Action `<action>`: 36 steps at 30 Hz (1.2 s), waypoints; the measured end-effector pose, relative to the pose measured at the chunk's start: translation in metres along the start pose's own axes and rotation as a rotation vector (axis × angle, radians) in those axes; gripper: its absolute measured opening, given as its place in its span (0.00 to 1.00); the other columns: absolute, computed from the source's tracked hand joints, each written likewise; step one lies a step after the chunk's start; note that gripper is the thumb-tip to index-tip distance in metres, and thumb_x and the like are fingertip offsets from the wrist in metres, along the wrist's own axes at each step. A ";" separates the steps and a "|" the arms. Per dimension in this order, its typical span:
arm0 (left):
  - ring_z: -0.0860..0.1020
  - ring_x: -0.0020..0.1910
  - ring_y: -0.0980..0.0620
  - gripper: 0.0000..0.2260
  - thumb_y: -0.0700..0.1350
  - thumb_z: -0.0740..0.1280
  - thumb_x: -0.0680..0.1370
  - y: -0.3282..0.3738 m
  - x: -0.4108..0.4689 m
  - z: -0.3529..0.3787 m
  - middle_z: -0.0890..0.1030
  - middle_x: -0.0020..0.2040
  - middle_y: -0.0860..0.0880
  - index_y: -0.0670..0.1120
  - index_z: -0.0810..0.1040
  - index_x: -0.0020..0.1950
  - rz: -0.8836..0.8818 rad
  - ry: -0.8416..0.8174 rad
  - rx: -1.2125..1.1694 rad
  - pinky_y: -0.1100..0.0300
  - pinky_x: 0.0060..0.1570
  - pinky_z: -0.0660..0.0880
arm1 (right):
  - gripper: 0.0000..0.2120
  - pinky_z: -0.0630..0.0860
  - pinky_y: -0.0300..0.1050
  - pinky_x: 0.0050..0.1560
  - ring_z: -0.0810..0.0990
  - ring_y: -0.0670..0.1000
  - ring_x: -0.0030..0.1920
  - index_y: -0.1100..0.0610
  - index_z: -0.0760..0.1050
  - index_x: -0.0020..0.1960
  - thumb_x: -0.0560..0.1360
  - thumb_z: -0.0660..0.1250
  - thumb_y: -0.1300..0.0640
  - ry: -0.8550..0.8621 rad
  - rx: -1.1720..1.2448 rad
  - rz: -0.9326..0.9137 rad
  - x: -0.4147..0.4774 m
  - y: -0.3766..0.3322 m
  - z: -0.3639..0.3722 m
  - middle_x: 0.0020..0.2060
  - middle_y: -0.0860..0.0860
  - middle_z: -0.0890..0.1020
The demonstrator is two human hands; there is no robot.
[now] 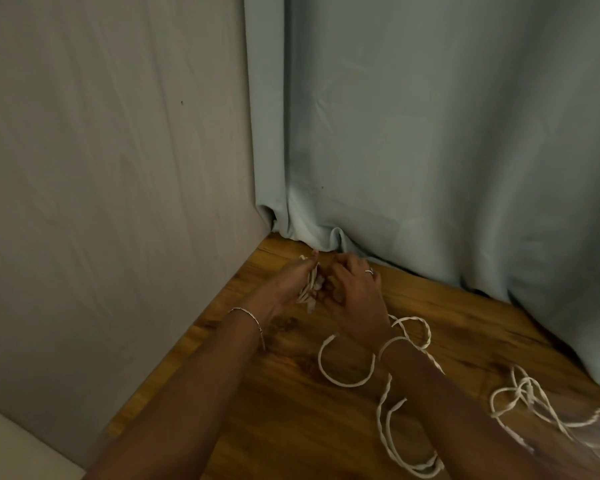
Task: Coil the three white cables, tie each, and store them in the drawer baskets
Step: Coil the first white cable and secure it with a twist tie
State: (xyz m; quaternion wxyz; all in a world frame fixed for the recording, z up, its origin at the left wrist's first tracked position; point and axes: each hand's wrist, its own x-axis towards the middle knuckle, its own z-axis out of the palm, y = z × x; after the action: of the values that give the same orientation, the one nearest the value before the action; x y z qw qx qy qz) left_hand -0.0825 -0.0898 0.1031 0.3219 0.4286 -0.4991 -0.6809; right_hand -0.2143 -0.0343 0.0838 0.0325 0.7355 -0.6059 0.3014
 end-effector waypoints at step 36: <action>0.82 0.46 0.40 0.54 0.85 0.40 0.54 -0.006 -0.011 0.001 0.83 0.44 0.38 0.41 0.80 0.44 -0.018 0.153 0.331 0.48 0.57 0.76 | 0.29 0.73 0.46 0.57 0.77 0.49 0.57 0.56 0.68 0.68 0.76 0.52 0.37 -0.267 0.394 0.099 -0.006 0.008 0.012 0.58 0.51 0.78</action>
State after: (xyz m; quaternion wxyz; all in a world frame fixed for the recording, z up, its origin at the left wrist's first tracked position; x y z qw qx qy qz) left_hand -0.0788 -0.0782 0.1006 0.2780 0.5305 -0.5746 -0.5579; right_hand -0.2171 -0.0364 0.0692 -0.2070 0.7304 -0.5695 0.3151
